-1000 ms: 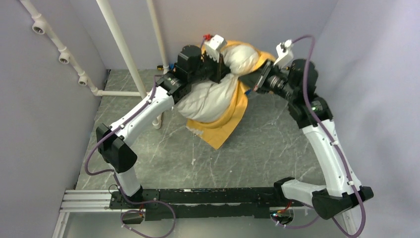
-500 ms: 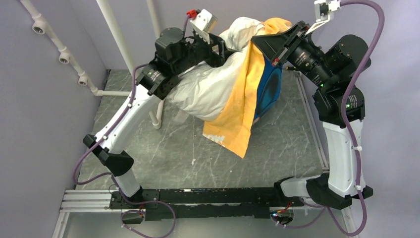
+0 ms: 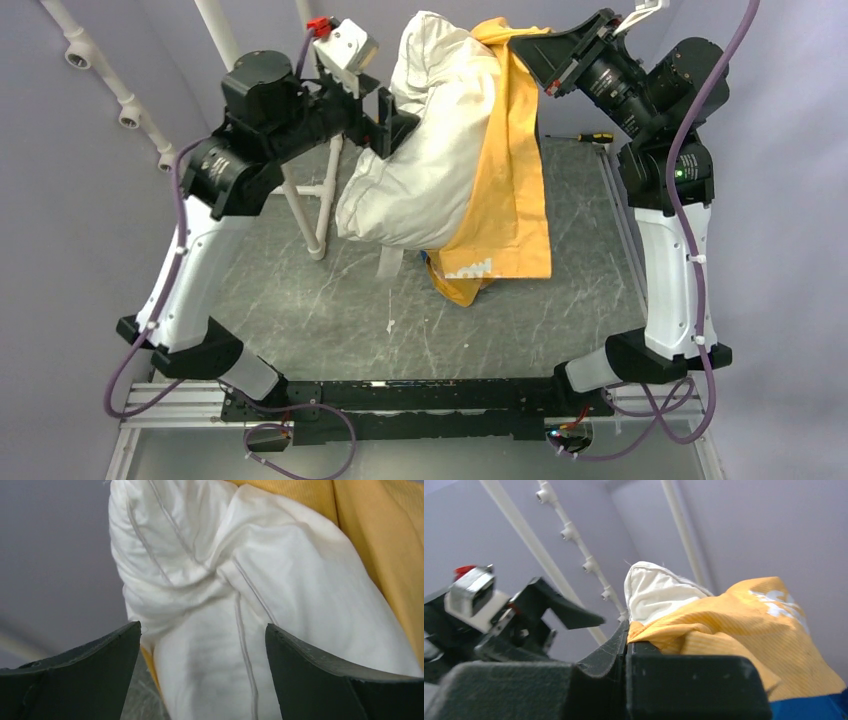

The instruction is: Put the pillow into the pillowcase

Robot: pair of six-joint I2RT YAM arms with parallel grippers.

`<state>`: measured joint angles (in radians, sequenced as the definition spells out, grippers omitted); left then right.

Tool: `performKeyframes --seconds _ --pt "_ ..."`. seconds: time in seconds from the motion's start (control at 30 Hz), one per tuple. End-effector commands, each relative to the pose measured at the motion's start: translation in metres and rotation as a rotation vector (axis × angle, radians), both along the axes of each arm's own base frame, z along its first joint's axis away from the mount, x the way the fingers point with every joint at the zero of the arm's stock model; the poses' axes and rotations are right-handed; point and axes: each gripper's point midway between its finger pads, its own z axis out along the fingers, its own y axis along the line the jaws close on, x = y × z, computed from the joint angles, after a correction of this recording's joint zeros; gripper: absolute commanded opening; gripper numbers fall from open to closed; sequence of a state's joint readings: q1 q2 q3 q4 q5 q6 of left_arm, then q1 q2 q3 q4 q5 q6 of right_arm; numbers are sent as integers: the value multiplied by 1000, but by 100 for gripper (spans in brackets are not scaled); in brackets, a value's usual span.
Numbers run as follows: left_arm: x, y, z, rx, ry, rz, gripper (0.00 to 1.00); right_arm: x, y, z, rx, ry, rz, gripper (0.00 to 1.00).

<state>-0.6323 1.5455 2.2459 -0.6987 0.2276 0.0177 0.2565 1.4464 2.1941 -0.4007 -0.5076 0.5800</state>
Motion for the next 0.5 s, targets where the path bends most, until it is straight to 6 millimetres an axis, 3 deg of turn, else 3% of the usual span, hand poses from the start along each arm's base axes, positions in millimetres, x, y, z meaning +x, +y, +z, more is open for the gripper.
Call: performKeyframes --seconds 0.0,0.2,0.3,0.4,0.47 --pt "-34 43 12 88 -52 66 98 -31 -22 66 96 -233 -25 0" --pt "-66 67 14 76 -23 76 99 -8 -27 49 108 -152 8 0" --pt "-75 67 4 46 48 59 99 -1 -30 42 107 -119 48 0" --pt "-74 49 -22 29 183 9 99 0 -35 39 114 -109 66 0" --pt "-78 25 -34 11 239 -102 99 1 -38 35 115 -94 67 0"
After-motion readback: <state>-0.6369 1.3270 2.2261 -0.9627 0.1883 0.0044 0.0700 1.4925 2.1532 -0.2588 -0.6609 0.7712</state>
